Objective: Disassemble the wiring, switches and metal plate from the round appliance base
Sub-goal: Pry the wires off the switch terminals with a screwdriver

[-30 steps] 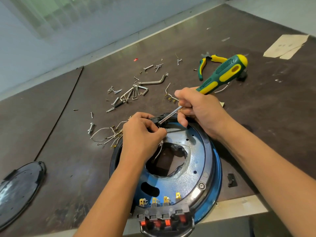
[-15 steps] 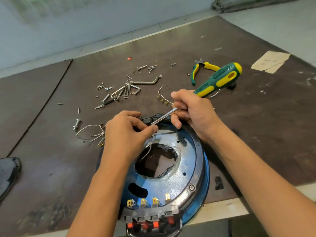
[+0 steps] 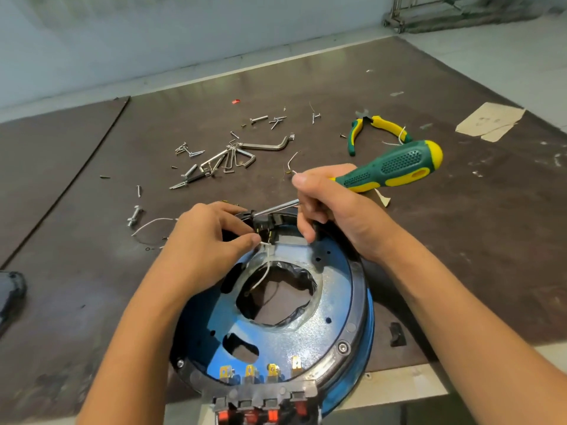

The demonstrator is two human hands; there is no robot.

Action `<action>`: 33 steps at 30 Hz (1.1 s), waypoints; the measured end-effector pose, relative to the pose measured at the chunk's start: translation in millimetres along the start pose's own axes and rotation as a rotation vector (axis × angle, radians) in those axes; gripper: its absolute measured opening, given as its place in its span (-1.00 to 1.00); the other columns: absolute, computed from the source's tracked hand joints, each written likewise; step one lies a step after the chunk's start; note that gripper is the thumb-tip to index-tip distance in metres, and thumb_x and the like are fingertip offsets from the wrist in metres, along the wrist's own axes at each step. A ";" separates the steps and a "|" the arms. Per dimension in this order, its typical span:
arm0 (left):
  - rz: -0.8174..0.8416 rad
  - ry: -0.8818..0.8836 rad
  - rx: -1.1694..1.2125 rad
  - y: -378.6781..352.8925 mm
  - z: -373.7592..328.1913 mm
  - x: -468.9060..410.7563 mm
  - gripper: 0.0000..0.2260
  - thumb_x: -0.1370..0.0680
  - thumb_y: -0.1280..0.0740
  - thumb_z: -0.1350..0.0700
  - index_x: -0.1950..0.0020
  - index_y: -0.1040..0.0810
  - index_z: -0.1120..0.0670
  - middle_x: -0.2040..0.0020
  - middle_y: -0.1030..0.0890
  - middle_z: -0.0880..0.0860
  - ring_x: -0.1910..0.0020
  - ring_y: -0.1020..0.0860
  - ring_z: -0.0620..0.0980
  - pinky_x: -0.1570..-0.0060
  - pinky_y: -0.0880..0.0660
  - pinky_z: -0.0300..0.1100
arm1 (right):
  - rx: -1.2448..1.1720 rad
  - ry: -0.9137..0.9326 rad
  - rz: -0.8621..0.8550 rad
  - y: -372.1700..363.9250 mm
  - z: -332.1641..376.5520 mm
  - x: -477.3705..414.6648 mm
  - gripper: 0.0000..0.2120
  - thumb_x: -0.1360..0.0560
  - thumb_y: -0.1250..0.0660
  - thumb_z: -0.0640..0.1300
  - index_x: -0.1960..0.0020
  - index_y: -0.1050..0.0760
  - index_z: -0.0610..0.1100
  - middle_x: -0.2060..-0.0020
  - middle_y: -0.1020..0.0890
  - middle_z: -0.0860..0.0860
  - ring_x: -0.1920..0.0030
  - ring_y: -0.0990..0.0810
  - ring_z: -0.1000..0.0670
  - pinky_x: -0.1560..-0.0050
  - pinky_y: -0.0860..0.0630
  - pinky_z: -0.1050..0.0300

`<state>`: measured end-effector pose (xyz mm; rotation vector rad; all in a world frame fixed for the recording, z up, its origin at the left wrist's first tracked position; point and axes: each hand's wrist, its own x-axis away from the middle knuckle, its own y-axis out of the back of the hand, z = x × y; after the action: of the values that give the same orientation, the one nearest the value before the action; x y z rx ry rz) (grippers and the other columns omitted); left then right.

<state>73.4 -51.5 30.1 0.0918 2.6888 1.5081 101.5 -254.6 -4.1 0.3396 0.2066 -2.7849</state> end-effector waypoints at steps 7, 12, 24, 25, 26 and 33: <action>-0.021 0.024 -0.078 -14.1 -1.2 -4.6 -0.80 -0.47 -0.44 -0.04 0.26 -0.73 0.03 0.10 -0.60 -0.16 0.03 -0.47 -0.28 0.08 -0.45 -0.17 | 0.082 -0.002 -0.026 -0.6 1.2 2.4 -0.58 -0.58 -0.31 -0.08 0.42 -0.38 -0.13 0.54 -0.29 -0.05 0.52 -0.50 -0.17 0.34 -0.38 0.10; -0.072 0.085 -0.144 -19.6 -4.7 -3.7 -0.72 -0.42 -0.37 -0.08 0.34 -0.68 0.09 0.06 -0.62 -0.08 0.13 -0.50 -0.20 0.13 -0.54 -0.06 | 0.238 -0.002 -0.008 -4.1 9.6 6.6 -0.56 -0.59 -0.30 -0.04 0.42 -0.38 -0.20 0.55 -0.40 -0.12 0.49 -0.56 -0.14 0.31 -0.42 -0.05; -0.141 0.067 -0.264 -28.3 -8.1 -6.5 -0.65 -0.47 -0.31 -0.08 0.47 -0.47 0.03 -0.01 -0.43 -0.10 -0.02 -0.39 -0.06 0.36 -0.16 -0.16 | 0.367 -0.001 -0.086 -17.9 24.1 10.0 -0.51 -0.58 -0.28 -0.04 0.49 -0.33 -0.15 0.56 -0.52 -0.19 0.41 -0.56 -0.31 0.16 -0.54 -0.15; -0.145 0.057 -0.276 -28.9 -7.7 -6.7 -0.66 -0.49 -0.30 -0.09 0.46 -0.47 0.01 -0.01 -0.41 -0.10 -0.01 -0.36 -0.07 0.37 -0.15 -0.20 | 0.367 -0.007 -0.090 -18.3 24.5 9.9 -0.50 -0.60 -0.29 -0.06 0.49 -0.33 -0.13 0.58 -0.51 -0.14 0.39 -0.56 -0.33 0.14 -0.54 -0.16; -0.150 0.049 -0.284 -29.4 -7.2 -7.5 -0.66 -0.49 -0.30 -0.09 0.45 -0.48 0.00 -0.01 -0.40 -0.10 0.01 -0.35 -0.07 0.38 -0.14 -0.22 | 0.359 -0.010 -0.092 -18.4 24.8 9.7 -0.48 -0.63 -0.30 -0.10 0.50 -0.32 -0.13 0.59 -0.49 -0.11 0.40 -0.56 -0.33 0.14 -0.53 -0.16; -0.168 0.037 -0.325 -34.5 -4.1 -9.5 -0.69 -0.50 -0.28 -0.09 0.38 -0.54 0.01 0.02 -0.40 -0.07 0.01 -0.35 -0.02 0.28 -0.18 -0.12 | 0.312 -0.054 -0.133 -26.6 30.4 8.4 -0.51 -0.55 -0.27 -0.05 0.54 -0.28 -0.01 0.64 -0.41 0.03 0.29 -0.58 -0.34 0.12 -0.43 0.05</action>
<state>81.7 -73.7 2.9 -0.1738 2.3666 1.8777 78.5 -237.8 25.7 0.3337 -0.2298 -2.9544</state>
